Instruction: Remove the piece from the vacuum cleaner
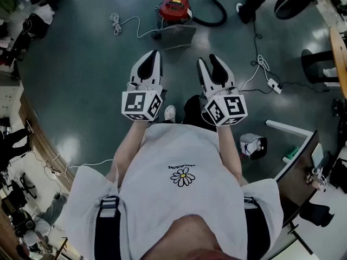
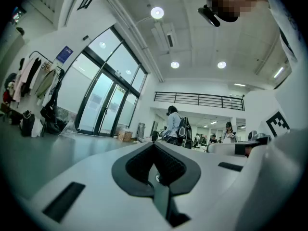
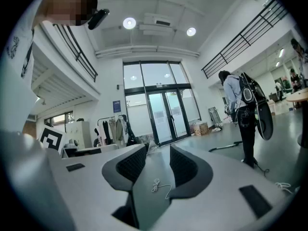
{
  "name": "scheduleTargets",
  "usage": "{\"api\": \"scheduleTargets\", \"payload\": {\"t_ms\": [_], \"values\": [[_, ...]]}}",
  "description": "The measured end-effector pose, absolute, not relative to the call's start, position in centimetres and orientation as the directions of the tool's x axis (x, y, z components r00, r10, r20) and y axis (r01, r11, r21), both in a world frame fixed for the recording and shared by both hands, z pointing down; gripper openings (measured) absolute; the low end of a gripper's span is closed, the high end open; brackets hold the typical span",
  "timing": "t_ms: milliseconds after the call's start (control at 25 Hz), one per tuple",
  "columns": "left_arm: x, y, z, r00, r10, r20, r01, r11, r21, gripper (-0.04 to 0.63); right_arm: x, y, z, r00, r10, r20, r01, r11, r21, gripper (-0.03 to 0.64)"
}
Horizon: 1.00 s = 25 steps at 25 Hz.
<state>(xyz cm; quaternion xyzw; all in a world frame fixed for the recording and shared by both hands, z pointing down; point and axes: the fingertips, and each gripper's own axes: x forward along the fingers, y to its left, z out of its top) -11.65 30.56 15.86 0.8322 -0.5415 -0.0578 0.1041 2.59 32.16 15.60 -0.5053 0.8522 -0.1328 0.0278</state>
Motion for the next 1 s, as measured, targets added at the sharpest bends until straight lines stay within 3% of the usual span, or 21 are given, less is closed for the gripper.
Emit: {"api": "scheduleTargets", "payload": {"t_ms": [360,720,1000], "values": [[-11.6,21.0,19.7,0.394,-0.916,0.080,-0.899,-0.366,0.240,0.005,4.4,23.1,20.7,-0.500,-0.848,0.175,-0.847,0.436,-0.303,0.141],[-10.1,4.2,20.6,0.364,-0.916,0.165,-0.927,-0.340,0.160,0.005,6.5,5.2,23.3,-0.551,-0.799,0.241,-0.830,0.496,-0.255,0.141],[-8.7,-6.2,24.5,0.379,-0.884,0.272,-0.925,-0.363,0.110,0.005,5.2,-4.4,26.8,-0.602,-0.696,0.391,-0.770,0.636,-0.054,0.141]]}}
